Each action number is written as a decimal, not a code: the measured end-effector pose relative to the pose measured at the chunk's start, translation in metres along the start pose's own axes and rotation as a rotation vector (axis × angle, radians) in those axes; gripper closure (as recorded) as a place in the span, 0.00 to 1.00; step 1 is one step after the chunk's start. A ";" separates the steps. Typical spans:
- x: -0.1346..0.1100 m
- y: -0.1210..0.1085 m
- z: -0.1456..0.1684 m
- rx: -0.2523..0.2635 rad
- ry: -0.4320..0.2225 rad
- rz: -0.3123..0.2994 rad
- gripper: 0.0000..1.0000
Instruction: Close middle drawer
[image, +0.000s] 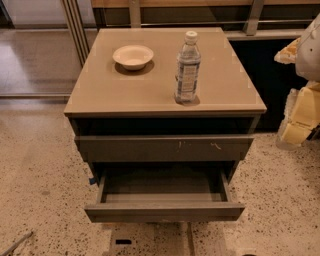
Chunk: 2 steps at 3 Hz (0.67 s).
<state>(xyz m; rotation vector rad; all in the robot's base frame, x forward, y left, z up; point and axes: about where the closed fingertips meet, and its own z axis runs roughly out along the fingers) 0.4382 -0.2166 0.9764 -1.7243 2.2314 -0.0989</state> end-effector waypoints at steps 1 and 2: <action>0.000 0.000 0.000 0.000 0.000 0.000 0.00; 0.000 0.000 0.000 0.000 0.000 0.000 0.13</action>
Offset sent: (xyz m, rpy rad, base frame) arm 0.0000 0.0000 0.0000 0.0000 0.0000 0.0000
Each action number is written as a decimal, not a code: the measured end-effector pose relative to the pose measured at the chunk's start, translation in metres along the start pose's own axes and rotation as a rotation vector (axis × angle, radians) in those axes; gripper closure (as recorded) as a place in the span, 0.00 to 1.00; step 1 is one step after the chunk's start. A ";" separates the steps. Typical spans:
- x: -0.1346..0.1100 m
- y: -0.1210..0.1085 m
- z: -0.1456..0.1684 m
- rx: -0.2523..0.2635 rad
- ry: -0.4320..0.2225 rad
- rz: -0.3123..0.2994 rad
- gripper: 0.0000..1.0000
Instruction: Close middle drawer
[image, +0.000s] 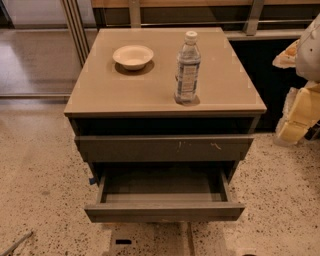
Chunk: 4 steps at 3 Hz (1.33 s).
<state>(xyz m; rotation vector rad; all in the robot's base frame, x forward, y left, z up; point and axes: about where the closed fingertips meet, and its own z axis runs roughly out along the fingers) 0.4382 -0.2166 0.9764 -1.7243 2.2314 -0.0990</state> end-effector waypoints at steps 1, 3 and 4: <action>0.004 0.006 0.013 0.007 -0.010 0.001 0.36; 0.030 0.069 0.159 -0.174 -0.180 0.068 0.91; 0.037 0.096 0.209 -0.290 -0.237 0.068 1.00</action>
Offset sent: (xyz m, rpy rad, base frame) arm -0.0232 0.0035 -0.1669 0.1792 0.0671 -0.0378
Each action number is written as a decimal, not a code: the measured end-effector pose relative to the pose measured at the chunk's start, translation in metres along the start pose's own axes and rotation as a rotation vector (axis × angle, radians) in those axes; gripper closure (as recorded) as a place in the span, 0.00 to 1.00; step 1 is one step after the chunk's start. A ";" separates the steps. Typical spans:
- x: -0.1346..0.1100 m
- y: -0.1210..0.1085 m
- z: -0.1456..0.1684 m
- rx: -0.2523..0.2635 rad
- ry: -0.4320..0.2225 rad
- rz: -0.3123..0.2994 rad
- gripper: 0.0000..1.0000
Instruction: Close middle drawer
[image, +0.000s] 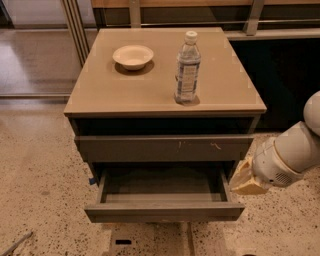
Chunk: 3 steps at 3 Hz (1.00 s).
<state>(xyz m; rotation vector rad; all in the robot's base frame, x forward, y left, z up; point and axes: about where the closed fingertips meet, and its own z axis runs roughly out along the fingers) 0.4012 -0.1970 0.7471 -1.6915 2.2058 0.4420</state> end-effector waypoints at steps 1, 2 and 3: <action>0.002 0.000 0.005 -0.011 -0.003 0.000 1.00; 0.010 0.000 0.017 -0.004 0.017 -0.013 1.00; 0.043 0.003 0.064 -0.008 0.002 -0.046 1.00</action>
Offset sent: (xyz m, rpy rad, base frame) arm -0.0013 -0.0086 -0.0475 -0.0572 -0.0119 0.0278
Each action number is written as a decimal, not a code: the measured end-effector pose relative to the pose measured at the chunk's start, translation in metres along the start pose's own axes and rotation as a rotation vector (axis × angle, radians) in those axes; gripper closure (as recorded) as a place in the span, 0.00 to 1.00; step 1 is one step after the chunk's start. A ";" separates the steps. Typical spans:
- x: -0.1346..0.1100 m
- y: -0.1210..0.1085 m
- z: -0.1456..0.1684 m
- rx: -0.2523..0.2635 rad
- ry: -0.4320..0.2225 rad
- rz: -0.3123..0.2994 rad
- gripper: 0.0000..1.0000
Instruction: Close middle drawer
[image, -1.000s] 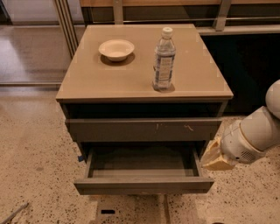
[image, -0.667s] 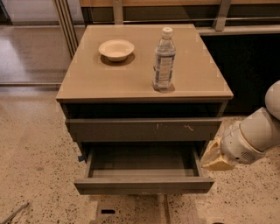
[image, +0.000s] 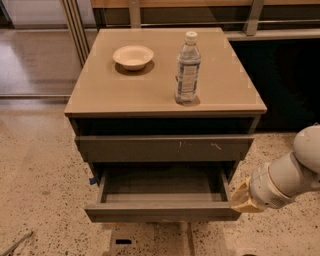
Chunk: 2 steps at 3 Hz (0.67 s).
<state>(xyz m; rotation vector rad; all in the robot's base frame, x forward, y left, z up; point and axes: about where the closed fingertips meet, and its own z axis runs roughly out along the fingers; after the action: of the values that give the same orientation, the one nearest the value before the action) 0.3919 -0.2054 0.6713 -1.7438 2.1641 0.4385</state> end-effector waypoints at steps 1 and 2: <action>0.040 -0.003 0.061 0.006 -0.059 -0.009 1.00; 0.093 -0.015 0.151 -0.028 -0.102 0.062 1.00</action>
Offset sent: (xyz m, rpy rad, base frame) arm 0.0120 -0.0296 -0.2618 0.1608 0.0757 -0.0997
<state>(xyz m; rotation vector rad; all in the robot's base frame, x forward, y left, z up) 0.3973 -0.2242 0.4943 -1.6353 2.1540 0.5640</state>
